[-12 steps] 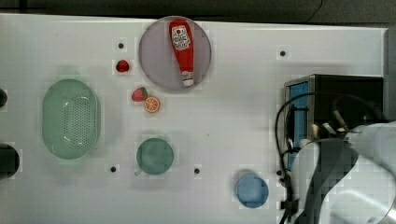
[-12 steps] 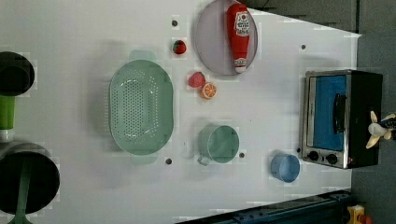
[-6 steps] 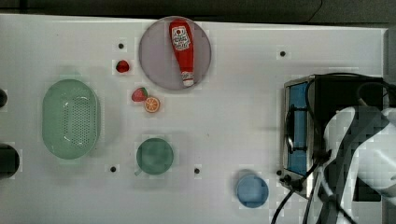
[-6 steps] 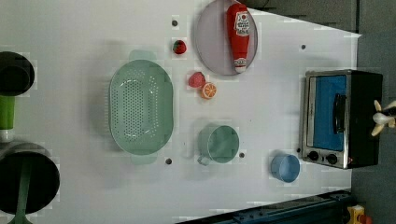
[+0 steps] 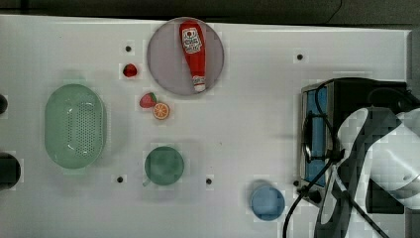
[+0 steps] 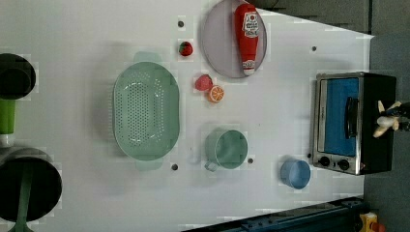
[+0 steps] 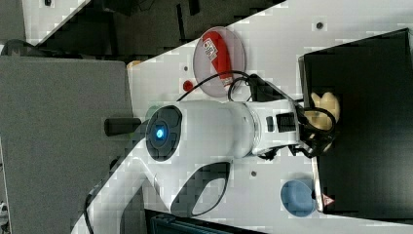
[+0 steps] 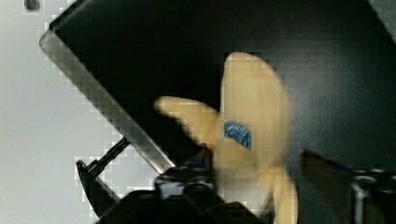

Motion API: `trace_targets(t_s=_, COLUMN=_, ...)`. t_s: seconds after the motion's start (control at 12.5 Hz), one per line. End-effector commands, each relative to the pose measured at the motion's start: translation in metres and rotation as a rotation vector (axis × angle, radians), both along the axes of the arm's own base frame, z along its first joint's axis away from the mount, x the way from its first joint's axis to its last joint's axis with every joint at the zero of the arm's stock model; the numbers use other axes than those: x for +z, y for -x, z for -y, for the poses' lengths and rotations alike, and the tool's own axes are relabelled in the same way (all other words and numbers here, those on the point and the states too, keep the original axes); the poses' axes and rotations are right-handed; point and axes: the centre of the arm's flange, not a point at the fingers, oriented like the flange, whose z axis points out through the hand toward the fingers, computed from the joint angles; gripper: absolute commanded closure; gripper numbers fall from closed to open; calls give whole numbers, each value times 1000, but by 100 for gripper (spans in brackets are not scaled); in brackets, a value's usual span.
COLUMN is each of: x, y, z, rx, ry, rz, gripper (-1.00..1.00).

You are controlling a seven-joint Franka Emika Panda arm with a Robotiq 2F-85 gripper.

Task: Pick banana from table and place on oven.

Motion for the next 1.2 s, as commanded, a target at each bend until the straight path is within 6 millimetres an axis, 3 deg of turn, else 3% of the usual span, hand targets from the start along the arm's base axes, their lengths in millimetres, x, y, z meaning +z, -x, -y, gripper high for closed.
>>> trace_targets(t_s=0.08, x=30, y=3, z=2, rx=51, ry=-5, rz=38, gripper=-71)
trace_targets(t_s=0.16, x=37, y=4, z=2, rx=53, ry=-4, rz=44, gripper=-100)
trace_targets(t_s=0.4, x=94, y=9, z=-10, rx=76, ry=-21, rz=80, gripper=-100)
trace_targets(t_s=0.64, x=166, y=23, z=-49, rx=129, ry=-62, rz=81, gripper=-100)
trace_targets(t_s=0.96, x=229, y=23, z=-159, rx=107, ry=-42, rz=88, gripper=-100)
trace_targets(t_s=1.2, x=234, y=30, z=-253, rx=-15, ry=-47, rz=78, gripper=-100)
